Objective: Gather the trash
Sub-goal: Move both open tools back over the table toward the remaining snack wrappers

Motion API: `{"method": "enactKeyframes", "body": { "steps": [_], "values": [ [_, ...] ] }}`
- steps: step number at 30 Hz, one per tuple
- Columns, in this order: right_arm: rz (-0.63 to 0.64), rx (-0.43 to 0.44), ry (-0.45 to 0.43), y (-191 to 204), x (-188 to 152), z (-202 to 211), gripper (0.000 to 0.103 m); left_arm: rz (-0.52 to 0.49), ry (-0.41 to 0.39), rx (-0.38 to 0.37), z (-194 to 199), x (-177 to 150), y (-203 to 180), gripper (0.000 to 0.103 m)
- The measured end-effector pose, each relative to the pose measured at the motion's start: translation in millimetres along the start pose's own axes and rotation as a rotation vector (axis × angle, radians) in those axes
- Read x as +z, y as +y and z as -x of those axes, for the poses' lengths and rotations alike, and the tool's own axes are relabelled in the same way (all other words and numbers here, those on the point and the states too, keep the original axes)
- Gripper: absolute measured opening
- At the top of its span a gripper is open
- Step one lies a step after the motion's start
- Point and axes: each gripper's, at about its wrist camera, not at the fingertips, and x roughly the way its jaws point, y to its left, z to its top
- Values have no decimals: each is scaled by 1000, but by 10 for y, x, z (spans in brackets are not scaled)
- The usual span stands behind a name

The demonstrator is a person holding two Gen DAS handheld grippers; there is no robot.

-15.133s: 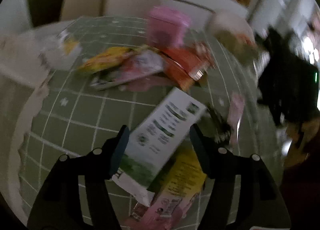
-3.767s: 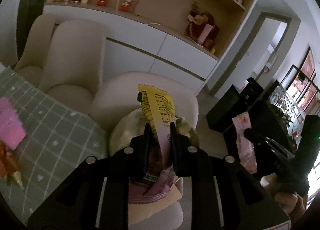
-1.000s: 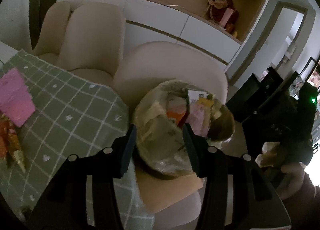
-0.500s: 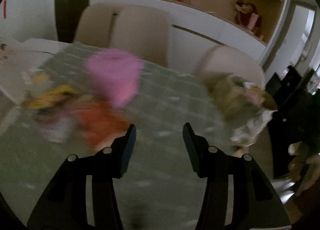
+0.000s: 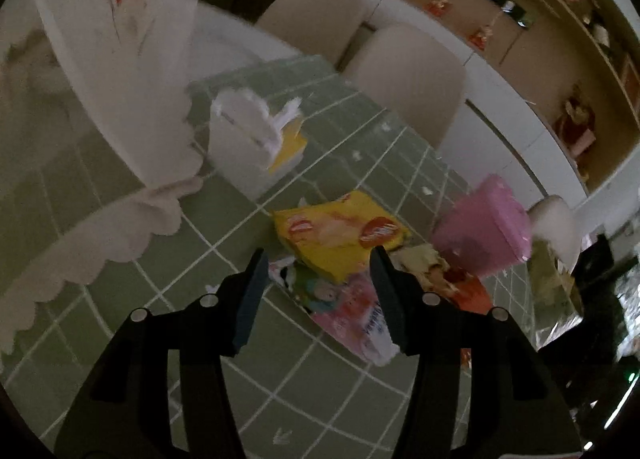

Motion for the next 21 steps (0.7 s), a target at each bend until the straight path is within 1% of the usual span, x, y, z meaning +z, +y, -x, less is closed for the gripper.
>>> {"method": "enactKeyframes", "body": {
  "steps": [3,6,7,8,9,10,11,14,18,21],
  "values": [
    [14,-15,4,169,2,-91,42,8,38,22,-205,30,16,50],
    [5,-22,12,332,19,-202,42,15,61,24,-310,63,24,50],
    [1,-19,17,398,30,-248,42,17,66,17,-339,71,27,45],
    [1,-14,20,467,41,-289,42,18,69,6,-358,80,22,36],
    [7,-12,24,532,43,-318,42,8,76,-2,-371,82,13,32],
    [19,-10,28,616,48,-353,42,-2,77,-3,-373,74,-27,23],
    [31,-9,31,681,49,-373,42,-16,72,-2,-361,67,-41,20],
    [66,0,37,886,60,-435,42,-62,62,-22,-233,-1,-81,16],
    [97,16,38,1117,78,-510,42,-142,45,-52,35,-138,-126,12],
    [116,25,39,1280,97,-569,42,-171,38,-71,174,-238,-138,11]
  ]
}}
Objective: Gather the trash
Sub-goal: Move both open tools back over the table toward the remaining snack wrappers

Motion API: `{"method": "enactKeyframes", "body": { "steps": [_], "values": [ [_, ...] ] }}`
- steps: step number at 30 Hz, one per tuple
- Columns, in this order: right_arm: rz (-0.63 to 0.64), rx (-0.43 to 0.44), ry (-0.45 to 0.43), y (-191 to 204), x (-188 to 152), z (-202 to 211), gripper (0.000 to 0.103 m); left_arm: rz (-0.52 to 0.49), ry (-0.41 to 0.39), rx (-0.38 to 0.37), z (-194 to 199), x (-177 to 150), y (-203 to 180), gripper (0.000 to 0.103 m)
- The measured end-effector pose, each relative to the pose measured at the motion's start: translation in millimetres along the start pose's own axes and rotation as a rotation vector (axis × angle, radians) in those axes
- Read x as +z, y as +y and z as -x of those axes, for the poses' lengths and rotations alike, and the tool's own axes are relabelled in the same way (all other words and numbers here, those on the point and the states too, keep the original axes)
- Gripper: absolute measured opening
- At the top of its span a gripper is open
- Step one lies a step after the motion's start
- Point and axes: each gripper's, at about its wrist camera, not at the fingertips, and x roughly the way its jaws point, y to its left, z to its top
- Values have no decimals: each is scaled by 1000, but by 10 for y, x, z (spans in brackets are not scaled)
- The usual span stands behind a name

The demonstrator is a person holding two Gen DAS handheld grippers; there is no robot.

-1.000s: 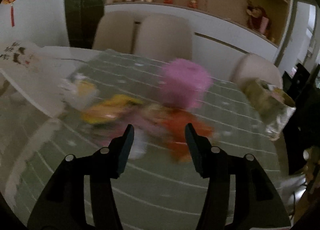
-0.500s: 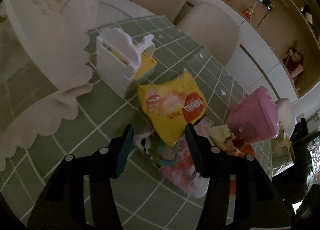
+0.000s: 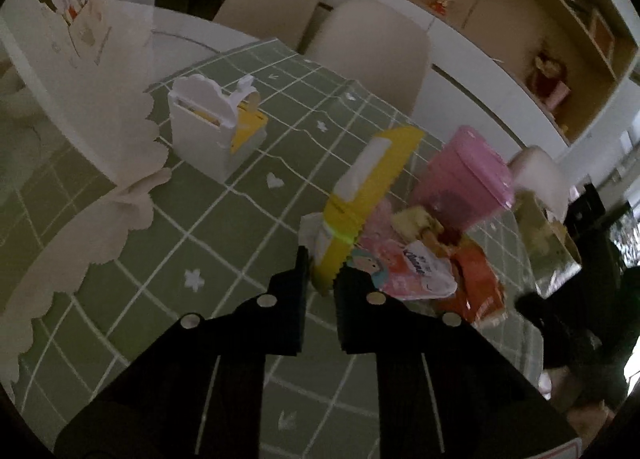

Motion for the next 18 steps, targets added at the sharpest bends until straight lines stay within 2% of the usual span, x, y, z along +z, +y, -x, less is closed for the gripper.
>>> {"method": "enactKeyframes", "body": {
  "steps": [7,10,15,18],
  "values": [
    [32,-4,-17,260,142,-157,42,5,13,-30,30,-101,94,11],
    [59,-11,22,327,217,-339,42,12,16,-45,14,-124,126,11],
    [78,-27,35,260,262,-406,42,5,15,-51,16,-160,139,11],
    [95,-69,28,159,251,-350,42,6,14,-55,13,-178,129,11]
  ]
}}
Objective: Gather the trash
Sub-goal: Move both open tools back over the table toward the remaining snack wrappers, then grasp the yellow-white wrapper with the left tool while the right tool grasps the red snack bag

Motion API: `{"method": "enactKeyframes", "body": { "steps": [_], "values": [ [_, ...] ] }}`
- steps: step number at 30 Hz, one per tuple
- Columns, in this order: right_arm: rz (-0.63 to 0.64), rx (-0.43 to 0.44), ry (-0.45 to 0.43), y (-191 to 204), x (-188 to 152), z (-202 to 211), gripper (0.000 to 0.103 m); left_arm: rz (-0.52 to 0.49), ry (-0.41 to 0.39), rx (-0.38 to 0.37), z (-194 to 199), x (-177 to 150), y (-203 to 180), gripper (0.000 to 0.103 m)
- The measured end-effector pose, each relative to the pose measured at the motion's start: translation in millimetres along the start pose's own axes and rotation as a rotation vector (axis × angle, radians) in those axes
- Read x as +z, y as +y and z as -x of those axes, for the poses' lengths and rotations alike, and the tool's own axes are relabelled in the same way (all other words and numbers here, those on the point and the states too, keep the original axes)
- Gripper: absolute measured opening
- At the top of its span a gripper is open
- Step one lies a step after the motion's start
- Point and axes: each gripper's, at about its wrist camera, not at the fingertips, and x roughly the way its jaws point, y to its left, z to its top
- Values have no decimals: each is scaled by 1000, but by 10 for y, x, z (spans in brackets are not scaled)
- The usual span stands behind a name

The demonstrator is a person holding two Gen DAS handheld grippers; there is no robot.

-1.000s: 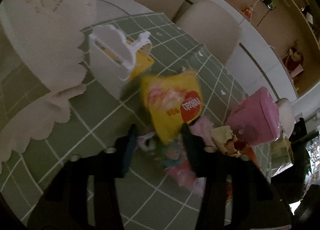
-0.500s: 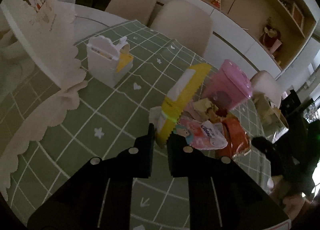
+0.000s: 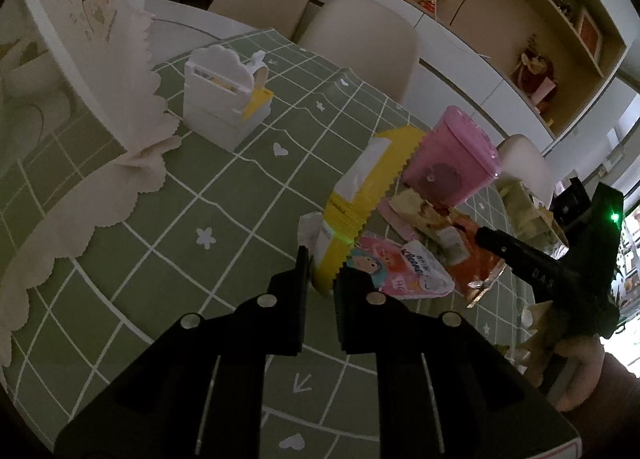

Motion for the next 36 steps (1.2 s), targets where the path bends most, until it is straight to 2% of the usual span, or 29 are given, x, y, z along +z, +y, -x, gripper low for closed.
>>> {"method": "enactKeyframes", "body": {
  "steps": [10,13,15,18,19,21,24,27,29,30,33,36],
  "values": [
    [-73,-166,-2,-676,-141,266,42,-27,-9,-29,61,-48,-184,11],
    [-107,-177,2,-845,-219,327,42,-32,-8,-45,68,-65,-255,11],
    [-130,-160,8,-924,-278,388,42,-39,-6,-53,75,-86,-296,11],
    [-159,-58,-4,-975,-328,481,42,-62,-1,-71,76,-132,-374,11],
    [-145,-15,-18,-968,-336,518,42,-66,2,-79,74,-145,-391,11],
    [-73,15,-40,-876,-333,565,42,-75,6,-83,60,-167,-420,11],
    [3,13,-37,-766,-269,514,42,-78,16,-82,27,-188,-432,11],
    [-12,40,-38,-736,-163,403,42,-74,24,-78,0,-195,-427,11],
    [-5,55,-6,-696,-146,291,42,-74,26,-77,-4,-193,-420,11],
    [10,59,37,-659,-145,177,42,-74,28,-74,-5,-196,-418,11],
    [65,26,72,-561,-188,65,42,-66,30,-68,8,-201,-423,11],
    [100,-6,45,-497,-198,172,27,-61,21,-52,92,-198,-452,11]
  ]
}}
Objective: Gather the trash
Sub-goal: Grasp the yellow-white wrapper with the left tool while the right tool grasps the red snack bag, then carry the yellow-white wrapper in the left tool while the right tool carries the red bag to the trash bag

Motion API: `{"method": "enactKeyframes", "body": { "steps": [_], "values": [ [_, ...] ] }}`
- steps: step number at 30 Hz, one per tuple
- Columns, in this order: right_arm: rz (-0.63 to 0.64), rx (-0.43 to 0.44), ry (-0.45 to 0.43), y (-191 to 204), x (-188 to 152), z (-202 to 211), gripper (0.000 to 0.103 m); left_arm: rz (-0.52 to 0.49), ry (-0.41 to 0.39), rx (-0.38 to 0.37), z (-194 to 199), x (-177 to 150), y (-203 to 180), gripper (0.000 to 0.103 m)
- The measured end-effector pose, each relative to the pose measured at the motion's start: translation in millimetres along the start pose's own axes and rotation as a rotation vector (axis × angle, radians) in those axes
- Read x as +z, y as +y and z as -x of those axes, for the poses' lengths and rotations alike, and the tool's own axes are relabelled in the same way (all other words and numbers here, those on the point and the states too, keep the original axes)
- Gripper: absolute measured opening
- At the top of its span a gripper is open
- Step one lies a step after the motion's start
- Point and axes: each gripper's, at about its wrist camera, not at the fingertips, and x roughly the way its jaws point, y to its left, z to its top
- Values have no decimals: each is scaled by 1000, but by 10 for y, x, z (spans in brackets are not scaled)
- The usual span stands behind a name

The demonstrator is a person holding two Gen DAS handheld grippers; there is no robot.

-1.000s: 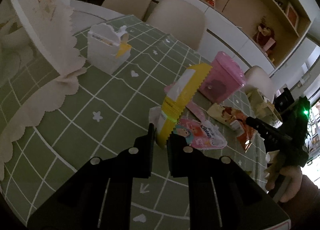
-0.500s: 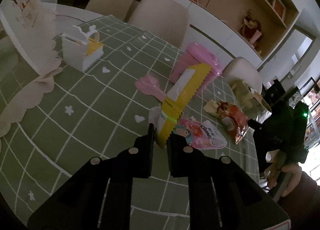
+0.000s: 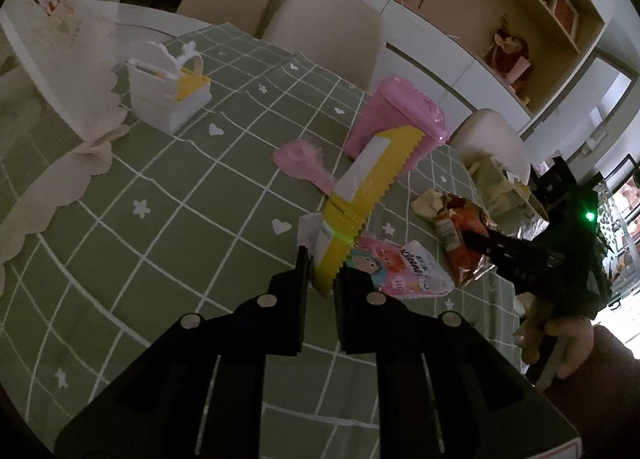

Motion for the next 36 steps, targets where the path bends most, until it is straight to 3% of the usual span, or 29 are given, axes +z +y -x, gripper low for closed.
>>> {"method": "enactKeyframes", "body": {
  "steps": [1,7,16,21,25,28,33,36],
  "values": [
    [2,0,-5,2,5,34,22,1,-4,5,50,9,-34,11],
    [-49,28,-96,-188,80,557,22,-34,-62,30,340,123,-392,11],
    [-96,118,-225,-774,199,1300,22,-66,-151,53,577,291,-1216,11],
    [-69,177,-272,-1169,243,1403,22,-72,-162,72,487,319,-1663,11],
    [-91,217,-261,-1574,306,1289,22,-42,-168,96,339,369,-1924,11],
    [-89,239,-249,-1764,329,1214,22,-6,-154,128,223,355,-1966,11],
    [-85,257,-231,-1940,382,1132,22,79,-54,163,-45,180,-1764,12],
    [-78,242,-237,-1978,381,1149,22,99,13,153,-274,29,-1608,22]
  ]
}}
